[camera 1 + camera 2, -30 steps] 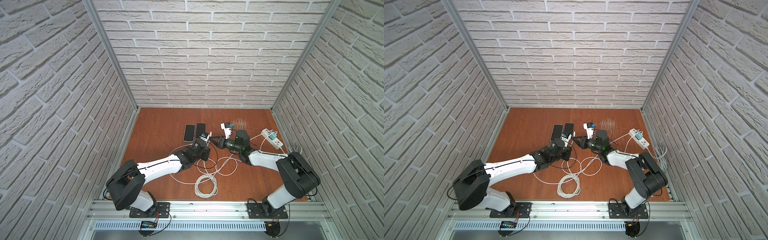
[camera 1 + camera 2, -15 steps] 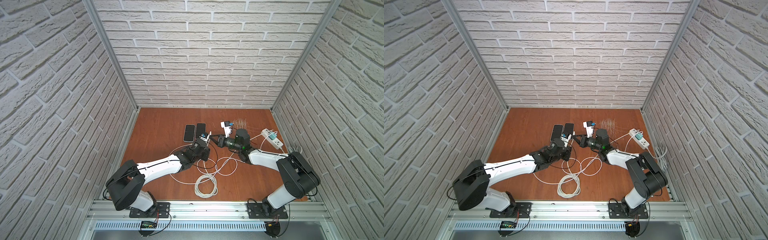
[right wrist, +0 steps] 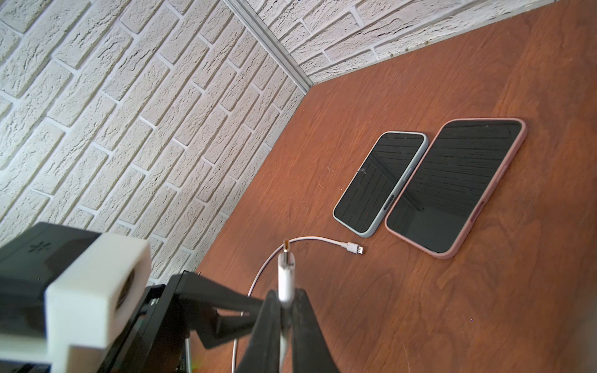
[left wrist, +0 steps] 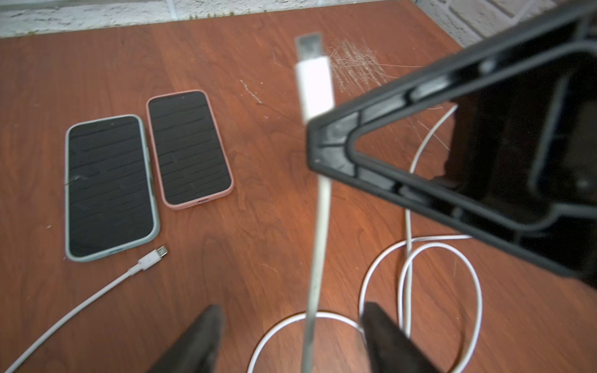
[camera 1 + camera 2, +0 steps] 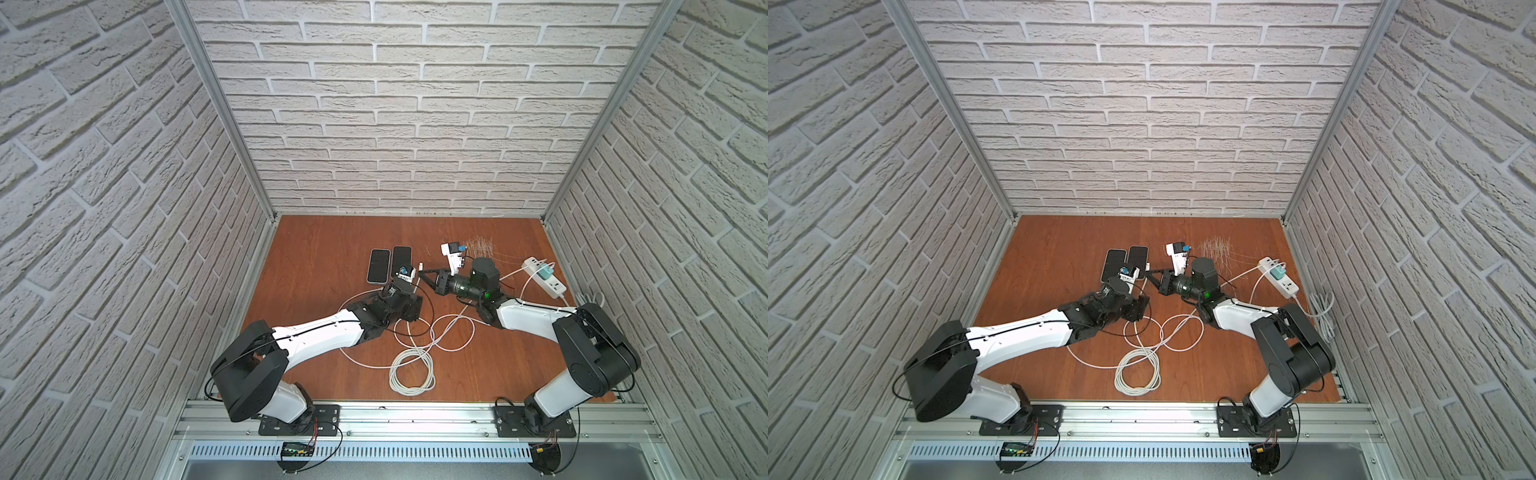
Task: Plug the charging cable into the phone
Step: Pick up the charging cable from the center of the board, then pick up the phone at the center of the board.
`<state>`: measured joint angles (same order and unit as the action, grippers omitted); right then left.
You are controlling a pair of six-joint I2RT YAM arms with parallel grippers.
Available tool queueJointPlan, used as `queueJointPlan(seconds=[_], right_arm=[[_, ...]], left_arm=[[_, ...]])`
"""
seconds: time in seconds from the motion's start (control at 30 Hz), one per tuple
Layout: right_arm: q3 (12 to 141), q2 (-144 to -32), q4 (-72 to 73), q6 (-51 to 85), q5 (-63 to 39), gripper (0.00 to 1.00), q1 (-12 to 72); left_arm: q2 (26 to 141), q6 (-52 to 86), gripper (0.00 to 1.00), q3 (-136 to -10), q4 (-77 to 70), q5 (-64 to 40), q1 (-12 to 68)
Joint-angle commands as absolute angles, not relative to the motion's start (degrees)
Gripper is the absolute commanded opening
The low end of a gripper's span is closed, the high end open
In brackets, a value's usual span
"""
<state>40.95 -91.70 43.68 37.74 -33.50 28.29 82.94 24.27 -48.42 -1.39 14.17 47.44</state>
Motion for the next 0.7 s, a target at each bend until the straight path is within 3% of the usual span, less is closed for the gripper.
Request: queueJointPlan(seconds=[0.0, 0.2, 0.37, 0.5, 0.67], right_arm=[[40.0, -91.11, 44.96, 35.74, -31.44, 0.03, 28.56], [37.33, -90.41, 42.53, 34.49, -26.6, 0.03, 28.1], [34.74, -91.26, 45.51, 36.71, -26.3, 0.03, 27.55], [34.88, -91.49, 44.95, 36.48, -25.62, 0.03, 27.35], [35.31, -92.2, 45.02, 36.57, -26.08, 0.03, 27.31]], left_arm=[[78.72, 30.81, 0.98, -51.22, 3.88, 18.23, 43.73], [83.43, 36.94, 0.98, -62.3, 17.3, 10.58, 32.89], [99.42, 33.11, 0.92, -81.53, 31.92, 12.28, 31.52], [110.67, 33.02, 0.88, -93.45, 36.25, 5.41, 29.79], [121.29, 31.68, 0.88, -106.16, 41.52, 4.4, 29.57]])
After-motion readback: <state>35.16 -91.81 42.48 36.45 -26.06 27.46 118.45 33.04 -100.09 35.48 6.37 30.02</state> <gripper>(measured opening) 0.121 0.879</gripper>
